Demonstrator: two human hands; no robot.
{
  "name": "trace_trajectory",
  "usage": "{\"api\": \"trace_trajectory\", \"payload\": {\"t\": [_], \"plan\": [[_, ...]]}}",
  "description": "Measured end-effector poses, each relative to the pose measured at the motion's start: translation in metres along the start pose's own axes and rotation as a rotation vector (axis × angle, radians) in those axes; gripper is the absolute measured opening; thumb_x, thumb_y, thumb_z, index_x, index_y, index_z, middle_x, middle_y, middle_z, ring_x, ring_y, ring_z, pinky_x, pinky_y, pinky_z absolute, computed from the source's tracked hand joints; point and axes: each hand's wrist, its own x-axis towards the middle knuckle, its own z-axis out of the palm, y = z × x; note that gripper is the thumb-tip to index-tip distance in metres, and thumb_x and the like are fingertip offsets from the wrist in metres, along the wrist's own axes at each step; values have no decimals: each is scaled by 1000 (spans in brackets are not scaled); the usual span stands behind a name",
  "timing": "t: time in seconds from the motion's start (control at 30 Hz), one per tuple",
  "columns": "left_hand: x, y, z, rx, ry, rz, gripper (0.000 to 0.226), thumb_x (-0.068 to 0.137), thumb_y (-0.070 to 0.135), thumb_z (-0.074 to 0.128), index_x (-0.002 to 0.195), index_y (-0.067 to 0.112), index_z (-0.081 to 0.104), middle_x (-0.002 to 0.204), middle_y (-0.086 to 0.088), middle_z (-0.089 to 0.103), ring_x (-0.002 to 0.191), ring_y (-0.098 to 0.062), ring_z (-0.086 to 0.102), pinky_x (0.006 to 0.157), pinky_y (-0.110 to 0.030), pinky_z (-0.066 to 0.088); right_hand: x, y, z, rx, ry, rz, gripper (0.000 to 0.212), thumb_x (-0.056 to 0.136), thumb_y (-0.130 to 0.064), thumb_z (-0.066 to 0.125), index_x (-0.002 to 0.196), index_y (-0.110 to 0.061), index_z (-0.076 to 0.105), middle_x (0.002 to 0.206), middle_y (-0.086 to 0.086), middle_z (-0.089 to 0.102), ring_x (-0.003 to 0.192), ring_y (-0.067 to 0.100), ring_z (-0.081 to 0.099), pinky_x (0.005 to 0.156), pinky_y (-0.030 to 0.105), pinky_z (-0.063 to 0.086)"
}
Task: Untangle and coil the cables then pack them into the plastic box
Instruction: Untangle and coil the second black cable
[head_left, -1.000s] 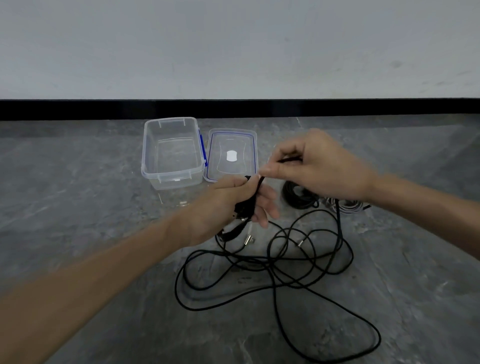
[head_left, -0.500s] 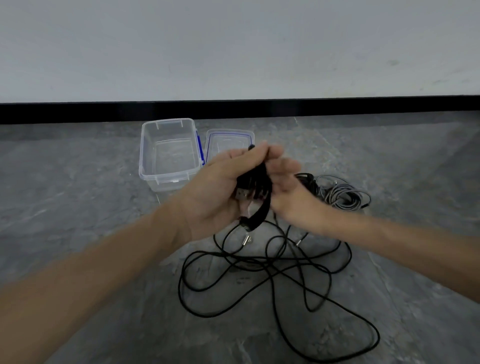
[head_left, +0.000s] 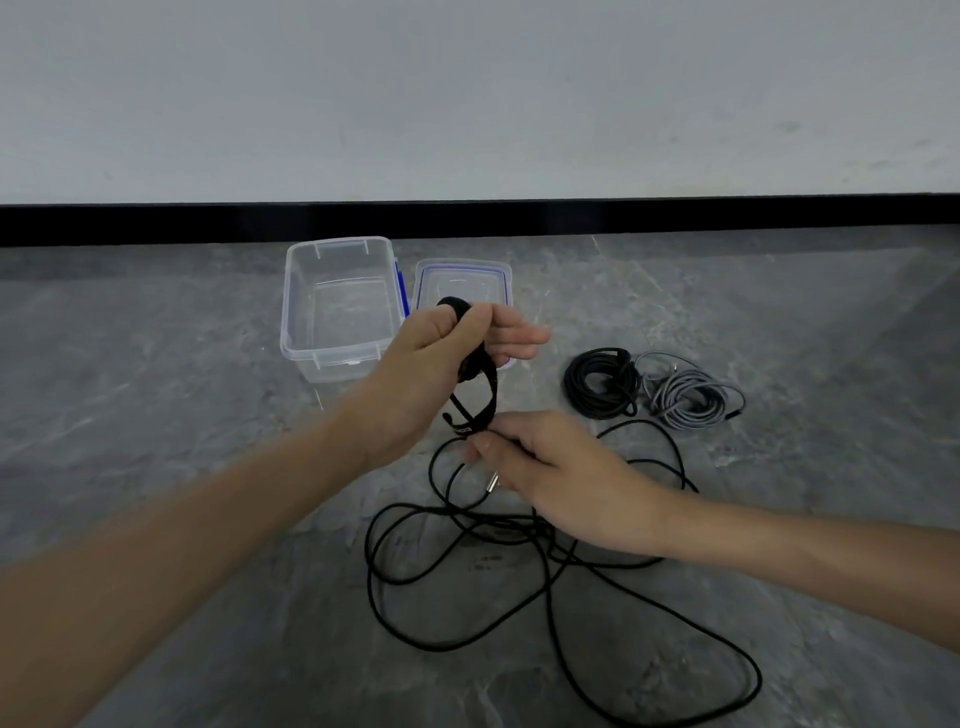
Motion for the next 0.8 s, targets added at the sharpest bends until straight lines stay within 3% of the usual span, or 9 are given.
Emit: {"api": "trace_trajectory", "payload": {"t": [0.17,0.27,0.33,0.47,0.63,0.8], "plan": [[0,-4,4,245,78,94,32,106,11,32,99,8,64,101,1,73,95,-8,69,86,-19,51,-14,-14,5,39,-66,38,27,101,-25,47,81,-16,63,52,-11,41,48,3,38,50,20,33],[3,-8,6,325,128,138,31,105,10,33,98,7,63,100,1,72,92,-3,68,81,-11,47,-23,-23,10,96,-116,47,34,101,-26,46,90,2,59,57,1,41,52,11,37,49,29,32],[4,-10,6,346,199,126,32,105,11,34,99,4,65,99,-1,72,93,-4,68,82,-13,47,-29,-28,15,86,-138,42,36,101,-27,45,92,5,57,63,7,44,57,17,40,53,34,35],[11,-5,6,-37,390,-117,31,106,14,34,91,12,62,88,4,73,87,-9,69,80,-17,52,-41,-37,29,-90,-225,-18,33,102,-26,41,83,-3,55,58,-5,45,51,8,39,54,26,35],[8,1,9,-181,313,-150,28,105,15,35,92,13,60,85,5,76,86,-11,71,82,-19,53,-39,-35,30,-202,-246,-24,37,103,-27,41,73,-6,48,56,-1,45,50,16,41,57,37,40],[14,16,9,-508,313,-220,25,106,15,35,93,9,56,83,-3,76,80,-14,73,81,-22,54,-39,-36,27,-259,-222,-41,36,102,-28,40,80,-5,55,56,2,50,52,19,48,59,40,45]]}}
